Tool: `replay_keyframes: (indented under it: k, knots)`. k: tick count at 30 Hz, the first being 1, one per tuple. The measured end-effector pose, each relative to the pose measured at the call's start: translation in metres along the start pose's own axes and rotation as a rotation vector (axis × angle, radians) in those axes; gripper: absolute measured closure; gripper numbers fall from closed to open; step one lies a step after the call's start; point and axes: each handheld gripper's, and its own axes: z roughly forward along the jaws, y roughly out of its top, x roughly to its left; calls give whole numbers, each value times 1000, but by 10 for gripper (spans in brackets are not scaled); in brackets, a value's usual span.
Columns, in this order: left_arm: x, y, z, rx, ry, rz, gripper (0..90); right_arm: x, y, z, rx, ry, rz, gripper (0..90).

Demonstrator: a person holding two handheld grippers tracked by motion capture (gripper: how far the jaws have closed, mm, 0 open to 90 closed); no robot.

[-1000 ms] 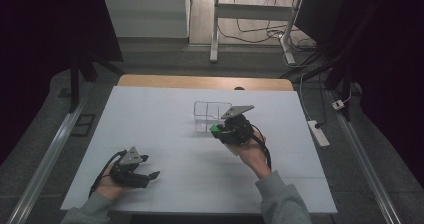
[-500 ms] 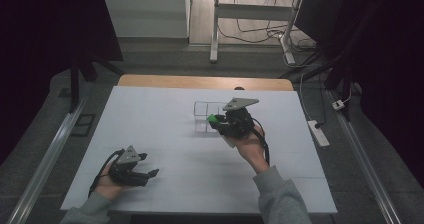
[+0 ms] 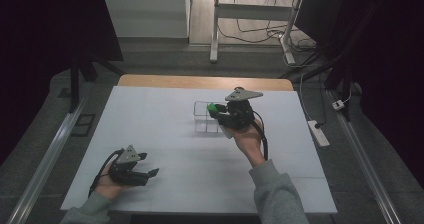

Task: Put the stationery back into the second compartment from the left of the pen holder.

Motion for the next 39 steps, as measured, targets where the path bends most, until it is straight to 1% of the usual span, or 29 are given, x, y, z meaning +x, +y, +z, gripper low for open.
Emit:
replay_keyframes:
  k: [2, 5, 7, 10, 12, 13, 15, 19, 21, 22, 23, 24, 26, 29, 30, 32, 35, 36, 38, 39]
  knots:
    - [0, 0, 0, 2, 1, 2, 253, -3, 3, 1, -16, 2, 18, 665]
    - [0, 0, 0, 0, 0, 2, 253, -4, 6, 2, -25, -4, 23, 666]
    - [1, 0, 0, 1, 0, 1, 253, -6, 10, 3, -37, -5, 36, 665]
    - [1, 0, 0, 0, 1, 1, 253, -8, 15, 4, -54, -18, 35, 666]
    - [0, 0, 0, -1, 1, 0, 254, -9, 21, 6, -65, -33, 45, 666]
    - [0, 0, 0, 0, 1, 1, 254, -9, 21, 6, -65, -33, 45, 666]
    - [0, 0, 0, -1, 1, 0, 254, -9, 26, 7, -81, -35, 50, 666]
    - [1, 0, 0, -3, 2, -1, 254, -8, 36, 11, -104, -48, 44, 665]
    - [1, 0, 0, -4, 0, -1, 255, -8, 38, 13, -105, -51, 43, 666]
    - [1, 0, 0, -5, 1, 0, 255, -9, 40, 17, -107, -57, 44, 666]
    - [1, 0, 0, -5, 0, -3, 255, -9, 40, 17, -107, -57, 44, 666]
    - [0, 0, 0, -5, 0, -2, 255, -11, 41, 21, -111, -56, 53, 665]
    - [1, 0, 0, -1, 0, 1, 255, -11, 41, 23, -112, -61, 53, 665]
    - [0, 0, 0, -1, -2, 2, 255, -14, 40, 32, -121, -59, 54, 665]
    - [1, 0, 0, -1, -2, 2, 255, -16, 39, 38, -122, -65, 46, 665]
    - [1, 0, 0, -2, -3, 0, 255, -19, 38, 45, -123, -71, 51, 665]
    - [2, 0, 0, -3, -3, -3, 255, -22, 37, 52, -121, -81, 56, 665]
    - [2, -1, 0, -7, -5, -7, 255, -25, 36, 59, -128, -96, 53, 665]
    - [3, -1, 0, -6, -7, -11, 255, -26, 37, 61, -128, -104, 46, 665]
    - [4, -1, 0, -6, -7, -13, 255, -26, 37, 64, -139, -113, 44, 665]
